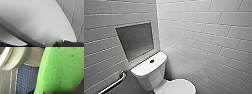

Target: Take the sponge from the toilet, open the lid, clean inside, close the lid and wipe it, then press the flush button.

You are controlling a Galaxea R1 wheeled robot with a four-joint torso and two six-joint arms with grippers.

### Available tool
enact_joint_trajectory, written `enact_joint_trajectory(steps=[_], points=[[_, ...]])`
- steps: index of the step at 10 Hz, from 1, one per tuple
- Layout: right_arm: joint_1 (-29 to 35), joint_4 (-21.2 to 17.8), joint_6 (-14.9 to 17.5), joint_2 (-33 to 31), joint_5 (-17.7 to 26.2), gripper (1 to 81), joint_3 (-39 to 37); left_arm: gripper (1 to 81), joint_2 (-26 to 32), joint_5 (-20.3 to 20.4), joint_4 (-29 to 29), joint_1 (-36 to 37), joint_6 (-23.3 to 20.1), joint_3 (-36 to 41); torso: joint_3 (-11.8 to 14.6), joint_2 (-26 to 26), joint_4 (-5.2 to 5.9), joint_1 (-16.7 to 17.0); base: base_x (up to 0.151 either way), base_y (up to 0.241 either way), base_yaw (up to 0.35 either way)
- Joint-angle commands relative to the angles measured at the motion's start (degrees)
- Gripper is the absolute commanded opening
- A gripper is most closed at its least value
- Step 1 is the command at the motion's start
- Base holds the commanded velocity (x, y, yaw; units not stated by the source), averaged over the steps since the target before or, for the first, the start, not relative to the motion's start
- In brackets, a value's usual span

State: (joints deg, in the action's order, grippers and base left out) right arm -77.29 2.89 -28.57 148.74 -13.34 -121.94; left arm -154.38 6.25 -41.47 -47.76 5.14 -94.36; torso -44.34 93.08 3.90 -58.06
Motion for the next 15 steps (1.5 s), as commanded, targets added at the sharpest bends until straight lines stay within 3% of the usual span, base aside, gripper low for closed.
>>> enact_joint_trajectory(steps=[1,4,5,9,15], points=[[3.1,1.3,0.1,-1.5,2.3,1.0,0.7,81.1,4.1,8.3,2.8,12.5,-1.4,2.6,0.0,0.0,0.0,0.0,0.0,0.0,0.0],[3.1,1.5,0.1,-1.1,2.3,1.0,0.3,81.1,6.2,9.3,2.8,13.3,0.0,4.5,0.0,0.0,0.0,0.0,0.0,0.0,0.0],[3.1,1.5,0.1,-0.8,2.3,1.0,0.1,81.1,6.4,10.9,2.8,13.3,2.1,4.6,0.0,0.0,0.0,0.0,0.0,0.0,0.0],[2.9,1.4,0.1,-0.7,2.3,1.0,0.0,81.1,6.4,14.6,3.1,14.4,19.6,4.5,0.0,0.0,0.0,0.0,0.0,0.0,0.0],[3.1,1.4,0.1,-0.3,2.3,1.0,-0.2,81.1,14.0,16.9,4.4,14.4,20.8,11.1,0.0,0.0,0.0,0.0,0.0,0.0,0.0]])
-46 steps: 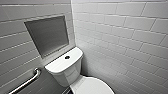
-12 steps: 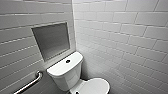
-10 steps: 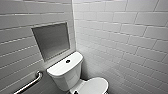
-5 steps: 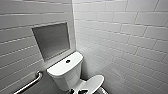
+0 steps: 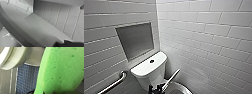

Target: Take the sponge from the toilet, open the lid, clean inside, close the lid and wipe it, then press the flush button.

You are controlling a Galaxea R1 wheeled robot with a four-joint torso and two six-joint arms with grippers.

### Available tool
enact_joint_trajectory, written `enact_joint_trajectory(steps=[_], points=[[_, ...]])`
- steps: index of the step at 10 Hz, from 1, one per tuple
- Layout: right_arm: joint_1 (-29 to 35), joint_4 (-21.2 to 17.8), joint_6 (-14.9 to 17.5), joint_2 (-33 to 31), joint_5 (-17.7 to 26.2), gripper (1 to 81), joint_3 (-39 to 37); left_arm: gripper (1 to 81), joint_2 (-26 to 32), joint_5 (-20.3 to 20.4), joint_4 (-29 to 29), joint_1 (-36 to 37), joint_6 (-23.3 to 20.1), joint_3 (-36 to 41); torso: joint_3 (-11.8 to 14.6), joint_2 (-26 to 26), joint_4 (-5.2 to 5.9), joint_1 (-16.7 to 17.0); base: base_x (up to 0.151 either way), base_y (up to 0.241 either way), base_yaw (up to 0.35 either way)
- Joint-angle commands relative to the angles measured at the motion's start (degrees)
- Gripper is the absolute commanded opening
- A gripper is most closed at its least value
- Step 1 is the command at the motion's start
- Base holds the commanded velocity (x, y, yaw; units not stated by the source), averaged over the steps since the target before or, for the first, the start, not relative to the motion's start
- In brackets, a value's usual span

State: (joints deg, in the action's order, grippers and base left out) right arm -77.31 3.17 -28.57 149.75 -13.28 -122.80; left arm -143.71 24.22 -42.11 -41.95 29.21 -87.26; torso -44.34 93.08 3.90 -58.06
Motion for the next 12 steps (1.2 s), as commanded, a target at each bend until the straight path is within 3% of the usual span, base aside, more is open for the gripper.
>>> enact_joint_trajectory(steps=[1,4,6,12], points=[[3.1,1.1,0.1,-1.4,2.2,1.0,0.7,81.1,4.2,-1.0,5.1,8.7,-3.3,4.9,0.0,0.0,0.0,0.0,0.0,0.0,0.0],[3.1,1.0,0.1,-1.4,2.2,1.0,0.8,81.1,5.2,0.7,4.9,8.7,-2.8,6.2,0.0,0.0,0.0,0.0,0.0,0.0,0.0],[3.2,1.0,0.1,-1.4,2.2,1.0,0.8,81.1,5.8,1.9,5.0,8.7,1.7,5.9,0.0,0.0,0.0,0.0,0.0,0.0,0.0],[2.6,1.0,0.1,-1.5,1.8,1.0,0.6,81.1,4.0,3.1,5.0,9.9,8.2,5.2,0.0,0.0,0.0,0.0,0.0,0.0,0.0]])
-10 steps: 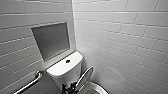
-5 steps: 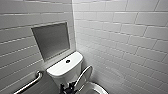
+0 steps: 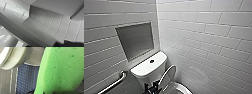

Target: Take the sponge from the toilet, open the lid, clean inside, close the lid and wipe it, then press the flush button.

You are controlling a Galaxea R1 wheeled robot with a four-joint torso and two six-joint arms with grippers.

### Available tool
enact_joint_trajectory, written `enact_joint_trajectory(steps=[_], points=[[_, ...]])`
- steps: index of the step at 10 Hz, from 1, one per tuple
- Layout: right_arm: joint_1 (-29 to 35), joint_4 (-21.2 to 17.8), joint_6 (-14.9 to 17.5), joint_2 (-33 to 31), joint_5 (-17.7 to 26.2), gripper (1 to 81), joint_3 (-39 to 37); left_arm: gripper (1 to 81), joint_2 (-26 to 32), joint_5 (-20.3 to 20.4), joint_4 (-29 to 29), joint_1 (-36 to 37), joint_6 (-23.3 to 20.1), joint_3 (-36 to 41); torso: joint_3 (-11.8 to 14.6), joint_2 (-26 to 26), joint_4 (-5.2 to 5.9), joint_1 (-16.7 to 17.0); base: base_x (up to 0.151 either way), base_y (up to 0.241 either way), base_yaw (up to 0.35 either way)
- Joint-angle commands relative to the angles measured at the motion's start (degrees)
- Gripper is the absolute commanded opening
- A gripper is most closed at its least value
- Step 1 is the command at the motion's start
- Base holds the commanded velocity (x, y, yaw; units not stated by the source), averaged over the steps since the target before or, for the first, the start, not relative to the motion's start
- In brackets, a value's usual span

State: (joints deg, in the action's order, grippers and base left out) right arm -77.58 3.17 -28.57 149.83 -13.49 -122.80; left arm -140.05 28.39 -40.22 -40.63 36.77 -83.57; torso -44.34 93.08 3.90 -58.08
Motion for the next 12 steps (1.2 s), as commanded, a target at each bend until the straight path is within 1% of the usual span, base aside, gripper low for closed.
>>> enact_joint_trajectory(steps=[1,2,3,5,7,8,9,10,12], points=[[2.8,1.0,0.1,-1.6,2.0,1.0,0.6,81.1,-0.4,-1.2,3.1,9.8,4.3,-0.5,0.0,0.0,0.0,0.0,0.0,0.0,0.0],[2.6,1.0,0.1,-1.5,2.0,1.0,0.6,81.1,-0.4,-1.5,3.1,10.9,7.1,-1.8,0.0,0.0,0.0,0.0,0.0,0.0,0.0],[2.5,1.0,0.0,-1.4,2.0,1.0,0.6,81.1,0.0,-1.3,3.1,11.2,8.1,-2.4,0.0,0.0,0.0,0.0,0.0,0.0,0.0],[2.5,1.0,0.1,-1.4,2.0,1.0,0.7,81.1,1.9,-0.9,3.0,11.7,8.8,-3.2,0.0,0.0,0.0,0.0,0.0,0.0,0.0],[2.5,1.0,0.0,-1.4,2.0,1.0,0.8,81.1,4.6,-0.9,3.1,11.7,12.4,-4.8,0.0,0.0,0.0,0.0,0.0,0.0,0.0],[2.5,1.0,0.1,-1.4,1.9,1.0,0.9,81.1,6.2,-0.8,3.0,11.5,12.7,-5.1,0.0,0.0,0.0,0.0,0.0,0.0,0.0],[2.5,1.0,0.1,-1.4,1.9,1.0,0.9,81.1,8.0,1.5,3.0,10.9,14.1,-5.2,0.0,0.0,0.0,0.0,0.0,0.0,0.0],[2.6,1.0,0.1,-1.4,1.9,1.0,1.0,81.1,9.2,1.9,3.1,10.9,15.1,-5.2,0.0,0.0,0.0,0.0,0.0,0.0,0.0],[2.6,0.9,0.1,-1.5,1.9,1.0,1.3,81.1,10.3,2.5,3.1,10.3,15.6,-5.2,0.0,0.0,-0.02,0.0,0.0,0.0,0.0]])
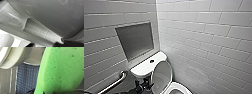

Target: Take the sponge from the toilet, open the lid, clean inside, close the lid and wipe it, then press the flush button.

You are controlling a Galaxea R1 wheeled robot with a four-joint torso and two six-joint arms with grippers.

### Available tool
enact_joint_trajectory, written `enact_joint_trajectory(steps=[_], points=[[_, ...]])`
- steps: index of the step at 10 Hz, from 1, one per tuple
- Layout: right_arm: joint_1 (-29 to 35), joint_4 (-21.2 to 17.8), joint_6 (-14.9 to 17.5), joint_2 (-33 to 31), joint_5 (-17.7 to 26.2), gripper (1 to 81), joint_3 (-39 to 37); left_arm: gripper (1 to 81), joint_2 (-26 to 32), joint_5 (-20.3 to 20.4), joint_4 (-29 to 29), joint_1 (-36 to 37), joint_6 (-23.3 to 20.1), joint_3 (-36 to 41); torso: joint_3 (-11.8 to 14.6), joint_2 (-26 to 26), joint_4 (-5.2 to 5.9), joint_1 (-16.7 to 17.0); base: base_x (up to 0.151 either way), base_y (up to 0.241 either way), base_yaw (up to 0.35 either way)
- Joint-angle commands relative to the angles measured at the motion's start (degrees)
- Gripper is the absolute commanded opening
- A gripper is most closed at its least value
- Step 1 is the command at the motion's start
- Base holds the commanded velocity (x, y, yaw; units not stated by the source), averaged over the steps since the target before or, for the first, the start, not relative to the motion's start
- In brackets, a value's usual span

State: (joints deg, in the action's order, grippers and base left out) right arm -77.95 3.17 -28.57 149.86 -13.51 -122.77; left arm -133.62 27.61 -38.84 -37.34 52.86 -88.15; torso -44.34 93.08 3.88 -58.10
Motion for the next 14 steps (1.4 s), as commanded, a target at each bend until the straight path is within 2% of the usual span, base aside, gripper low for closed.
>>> enact_joint_trajectory(steps=[1,3,5,7,11,12,14], points=[[2.9,1.0,0.1,-1.7,1.9,1.0,1.3,81.1,4.2,3.5,2.1,6.6,-0.5,-0.4,0.0,0.0,0.0,0.0,0.0,0.0,0.0],[2.9,1.0,0.1,-2.1,1.7,1.0,0.9,81.1,4.9,3.2,7.1,4.5,-0.5,-0.4,0.0,0.0,0.0,0.0,0.0,0.0,0.0],[2.9,1.0,0.1,-2.3,1.8,1.0,0.8,81.1,5.0,2.7,18.7,0.5,-0.4,-2.3,0.0,0.0,0.0,0.0,0.0,0.0,0.0],[2.8,1.1,0.2,-2.6,1.8,1.0,0.7,81.1,6.7,1.2,27.1,-4.2,-0.1,-3.0,0.0,0.0,0.0,0.0,0.0,0.0,0.0],[2.7,1.1,0.2,-2.7,1.8,1.0,0.7,81.1,10.9,1.2,34.3,-9.2,-0.1,-3.8,0.0,0.0,0.0,0.0,0.0,0.0,0.0],[2.4,1.2,0.2,-2.9,1.7,1.0,0.5,81.1,10.9,-0.5,41.0,-10.9,-0.1,-4.3,0.0,0.0,0.0,0.0,0.0,0.0,0.0],[2.4,2.6,0.2,-3.3,1.7,1.0,0.4,81.1,9.2,-8.4,57.9,-16.0,-0.2,-7.6,0.0,0.0,0.0,0.0,0.0,0.0,0.0]])
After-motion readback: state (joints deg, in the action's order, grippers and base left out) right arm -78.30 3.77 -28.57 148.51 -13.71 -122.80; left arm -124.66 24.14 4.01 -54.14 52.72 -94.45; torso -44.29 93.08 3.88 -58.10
